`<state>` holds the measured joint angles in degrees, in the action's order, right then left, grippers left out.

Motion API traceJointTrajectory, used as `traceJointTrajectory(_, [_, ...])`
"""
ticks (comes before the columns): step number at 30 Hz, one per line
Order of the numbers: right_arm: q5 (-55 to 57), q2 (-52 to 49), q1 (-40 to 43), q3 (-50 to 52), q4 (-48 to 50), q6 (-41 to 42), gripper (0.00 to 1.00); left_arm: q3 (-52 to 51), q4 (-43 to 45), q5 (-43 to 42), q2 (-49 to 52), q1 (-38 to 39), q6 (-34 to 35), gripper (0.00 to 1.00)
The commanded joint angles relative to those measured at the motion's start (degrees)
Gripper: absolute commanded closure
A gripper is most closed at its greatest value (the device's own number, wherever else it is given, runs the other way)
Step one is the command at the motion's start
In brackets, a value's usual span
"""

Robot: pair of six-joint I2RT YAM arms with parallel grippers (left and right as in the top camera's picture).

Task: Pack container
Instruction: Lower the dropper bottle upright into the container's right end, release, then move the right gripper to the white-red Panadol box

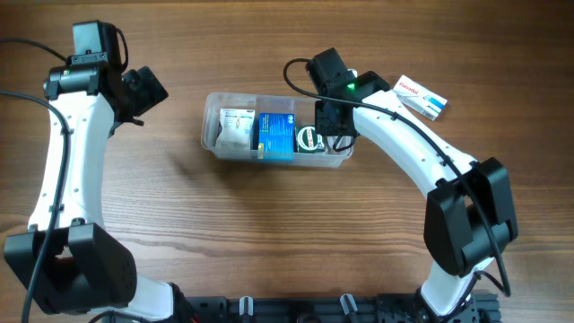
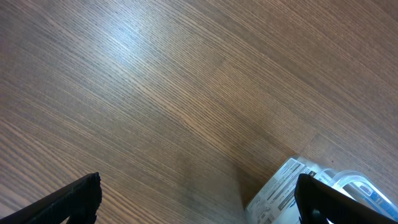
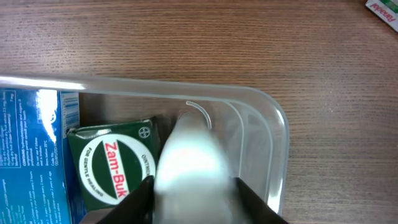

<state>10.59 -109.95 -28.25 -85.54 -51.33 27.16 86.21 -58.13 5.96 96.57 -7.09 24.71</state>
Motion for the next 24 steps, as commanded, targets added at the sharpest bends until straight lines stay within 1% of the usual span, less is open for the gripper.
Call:
traceJointTrajectory(1, [0.9,-0.7,-0.1,0.2,0.2,0.5,0.53,0.2,0.0,-0.1,0.0,-0.2,-0.3,0.00])
traceJointTrajectory(4, [1.0,-0.7,-0.1,0.2,0.1,0.3,0.42,0.2,0.0,-0.1,0.0,-0.2,-0.3,0.00])
traceJointTrajectory(7, [0.9,-0.7,-0.1,0.1,0.2,0.2,0.38,0.2,0.0,-0.1,0.0,-0.2,-0.3,0.00])
traceJointTrajectory(10, [-0.5,-0.7,-0.1,-1.3,-0.2,-0.2,0.35,0.2,0.0,-0.1,0.0,-0.2,-0.3,0.00])
traceJointTrajectory(16, [-1.6,1.4,-0.1,-5.1,-0.7,-0.8,0.34,0.2,0.0,-0.1,0.0,-0.2,-0.3,0.00])
traceJointTrajectory(22, [-1.6,4.3,-0.1,-12.4,-4.4,-3.2,0.32,0.2,0.0,-0.1,0.0,-0.2,-0.3,0.00])
traceJointTrajectory(24, [-1.6,5.9,0.1,-12.9,-4.1,-4.1,0.28,0.2,0.0,-0.1,0.0,-0.2,-0.3,0.00])
